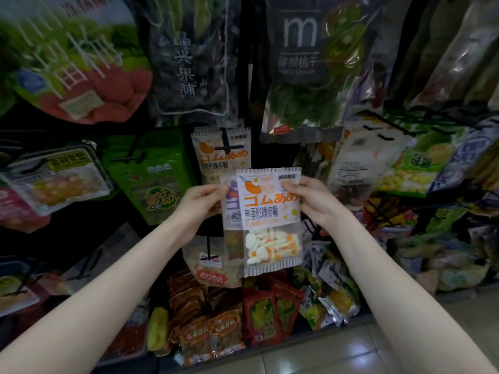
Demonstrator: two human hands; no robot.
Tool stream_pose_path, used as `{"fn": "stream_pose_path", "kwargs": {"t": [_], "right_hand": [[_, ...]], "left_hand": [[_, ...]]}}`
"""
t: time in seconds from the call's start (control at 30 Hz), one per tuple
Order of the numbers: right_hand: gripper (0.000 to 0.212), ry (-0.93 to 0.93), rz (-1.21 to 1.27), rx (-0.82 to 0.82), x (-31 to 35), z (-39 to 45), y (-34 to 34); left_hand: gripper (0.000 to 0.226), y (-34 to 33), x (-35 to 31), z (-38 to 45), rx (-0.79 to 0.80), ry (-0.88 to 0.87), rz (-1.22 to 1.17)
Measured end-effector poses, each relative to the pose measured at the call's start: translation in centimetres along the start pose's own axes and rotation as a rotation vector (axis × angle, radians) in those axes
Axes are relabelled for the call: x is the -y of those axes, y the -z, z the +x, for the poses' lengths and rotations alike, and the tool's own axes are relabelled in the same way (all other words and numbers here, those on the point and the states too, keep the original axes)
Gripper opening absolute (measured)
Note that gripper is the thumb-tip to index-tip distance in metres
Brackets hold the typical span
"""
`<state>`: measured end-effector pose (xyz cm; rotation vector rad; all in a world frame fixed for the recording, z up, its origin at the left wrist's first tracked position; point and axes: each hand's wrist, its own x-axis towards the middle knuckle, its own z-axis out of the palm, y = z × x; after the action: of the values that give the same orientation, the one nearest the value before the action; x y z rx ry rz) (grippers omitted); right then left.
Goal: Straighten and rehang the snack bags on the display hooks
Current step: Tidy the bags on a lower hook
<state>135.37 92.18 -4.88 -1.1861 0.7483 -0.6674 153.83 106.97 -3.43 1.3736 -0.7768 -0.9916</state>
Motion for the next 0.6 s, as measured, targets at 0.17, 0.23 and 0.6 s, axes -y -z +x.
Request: {"fn": "stream_pose_path", "kwargs": {"t": [0.17,0.23,0.6], "right_hand": [[0.006,0.063,-0.036,-0.272,1.7,-1.0,4.0],[0.006,0.087,-0.126,-0.314,1.7,-1.4,4.8],[0.008,0.153,-0.218,-0.238,1.6,0.5,-3.3]], "left_hand": [[0.014,2.4,0.4,0.1,-0.242,0.077,-0.011],[0.014,3.0,0.4,0.0,-0.269,0.082,0.003],[0.017,4.6,0.4,-1.2,-0.347,0.051,0.175]]}}
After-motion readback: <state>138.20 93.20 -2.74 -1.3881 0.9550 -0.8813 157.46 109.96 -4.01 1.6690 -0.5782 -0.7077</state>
